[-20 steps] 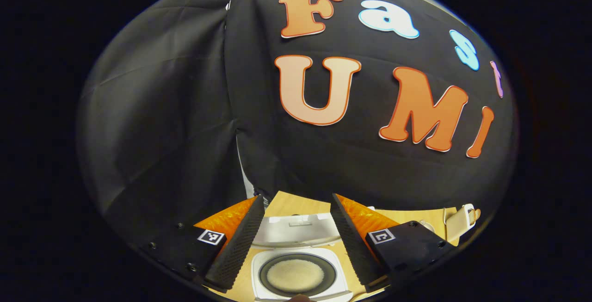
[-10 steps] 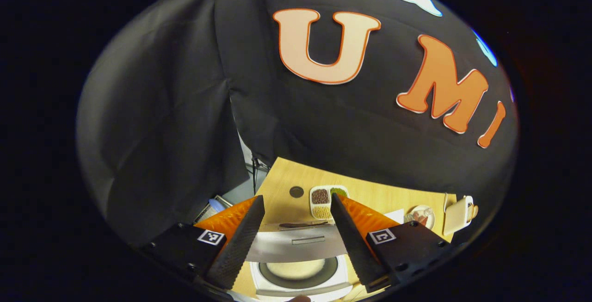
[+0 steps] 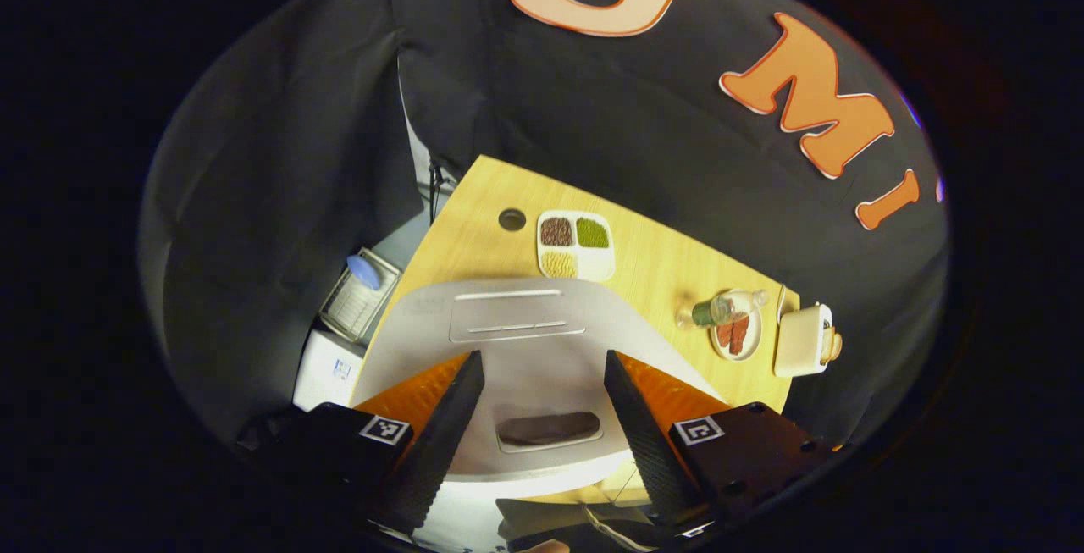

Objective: Close the left gripper, press the button to open the rice cooker; take a wooden spoon from the chopstick holder with the right hand, scoop a spoonful of rice and pour it into the rice cooker, then put the wooden spoon back into the chopstick holder.

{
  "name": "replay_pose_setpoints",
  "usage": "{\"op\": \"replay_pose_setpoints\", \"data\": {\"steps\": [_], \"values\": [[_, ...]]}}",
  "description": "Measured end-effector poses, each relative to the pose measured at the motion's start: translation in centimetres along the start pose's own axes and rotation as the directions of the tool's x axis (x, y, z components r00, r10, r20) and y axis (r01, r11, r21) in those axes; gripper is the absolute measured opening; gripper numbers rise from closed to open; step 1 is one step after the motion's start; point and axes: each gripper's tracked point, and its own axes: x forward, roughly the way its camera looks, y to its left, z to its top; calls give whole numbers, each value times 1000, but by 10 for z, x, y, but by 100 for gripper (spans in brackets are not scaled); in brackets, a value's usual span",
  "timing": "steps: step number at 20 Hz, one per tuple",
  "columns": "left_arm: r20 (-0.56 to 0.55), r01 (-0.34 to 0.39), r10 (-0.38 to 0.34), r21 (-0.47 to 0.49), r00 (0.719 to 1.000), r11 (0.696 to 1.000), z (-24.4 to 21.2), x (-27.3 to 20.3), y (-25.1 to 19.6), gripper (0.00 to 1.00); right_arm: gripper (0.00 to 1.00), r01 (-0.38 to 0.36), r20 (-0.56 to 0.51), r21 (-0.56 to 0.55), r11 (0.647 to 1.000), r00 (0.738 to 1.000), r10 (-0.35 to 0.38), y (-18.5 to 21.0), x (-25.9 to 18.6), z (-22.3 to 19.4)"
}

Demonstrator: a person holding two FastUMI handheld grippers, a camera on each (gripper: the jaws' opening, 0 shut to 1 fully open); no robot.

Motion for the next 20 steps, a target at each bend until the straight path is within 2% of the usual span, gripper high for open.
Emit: {"op": "replay_pose_setpoints", "data": {"steps": [6,10,13,17,18,19,20], "values": [[-134,-97,101,37,986,995,-74,47,9,98,81,-65,-19,-18,998,998,65,21,13,-7],[-172,-172,177,39,969,984,-96,69,19,98,81,-98,-45,-31,995,994,97,32,17,-14],[-161,-181,180,5,970,983,-97,71,19,98,81,-118,-53,-43,992,992,116,40,20,-18],[-102,-191,191,4,976,982,-97,74,18,100,81,-158,-68,-34,987,985,156,57,22,-27],[-82,-192,193,14,978,981,-95,74,18,100,86,-167,-75,-30,986,984,164,61,24,-30],[-68,-188,189,25,980,982,-96,75,18,100,81,-173,-78,-30,984,982,171,64,25,-33],[-52,-183,184,32,981,983,-95,75,18,100,81,-176,-80,-35,984,982,173,67,27,-33]]}}
